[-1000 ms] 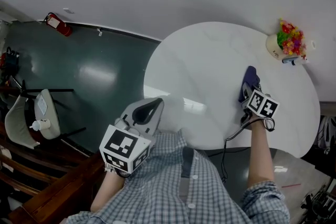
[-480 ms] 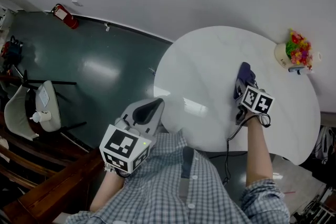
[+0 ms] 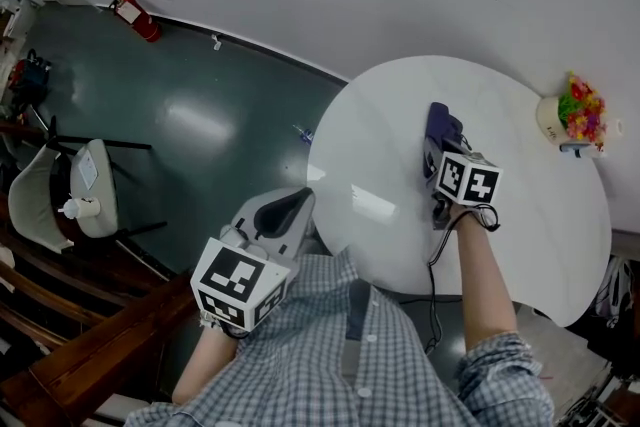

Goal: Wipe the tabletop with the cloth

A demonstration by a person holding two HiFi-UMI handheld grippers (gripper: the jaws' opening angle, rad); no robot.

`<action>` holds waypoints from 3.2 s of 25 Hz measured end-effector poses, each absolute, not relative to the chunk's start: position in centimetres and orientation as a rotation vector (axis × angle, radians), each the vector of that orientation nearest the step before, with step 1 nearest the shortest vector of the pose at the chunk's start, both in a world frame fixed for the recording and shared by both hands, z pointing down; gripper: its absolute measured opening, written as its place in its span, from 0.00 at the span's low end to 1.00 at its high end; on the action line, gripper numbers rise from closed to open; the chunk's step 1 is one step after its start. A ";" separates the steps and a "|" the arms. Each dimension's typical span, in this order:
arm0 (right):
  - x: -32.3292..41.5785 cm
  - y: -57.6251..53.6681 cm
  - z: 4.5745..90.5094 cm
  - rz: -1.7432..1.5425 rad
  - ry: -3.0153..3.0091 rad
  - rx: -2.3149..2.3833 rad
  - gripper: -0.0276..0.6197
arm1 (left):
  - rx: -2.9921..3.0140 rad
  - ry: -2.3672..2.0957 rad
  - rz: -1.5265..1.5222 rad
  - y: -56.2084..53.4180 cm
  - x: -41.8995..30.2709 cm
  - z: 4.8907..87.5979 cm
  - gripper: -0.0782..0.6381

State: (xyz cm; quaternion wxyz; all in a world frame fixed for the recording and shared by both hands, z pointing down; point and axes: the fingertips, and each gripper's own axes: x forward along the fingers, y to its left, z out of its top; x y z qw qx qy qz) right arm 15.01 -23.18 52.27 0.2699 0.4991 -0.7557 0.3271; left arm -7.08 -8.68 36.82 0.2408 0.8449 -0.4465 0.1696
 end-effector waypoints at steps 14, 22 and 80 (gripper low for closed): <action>2.1 -22.9 51.9 0.748 -2.188 0.980 0.15 | 2.257 -1.276 0.466 -8.5 -8.6 37.3 0.12; -4.4 -19.9 51.8 0.673 -2.247 0.700 0.15 | 2.229 -1.308 0.473 -8.1 -9.4 37.6 0.12; 36.9 -23.7 51.2 1.069 -1.685 2.048 0.15 | 2.437 -1.005 0.596 -9.2 -0.6 37.7 0.12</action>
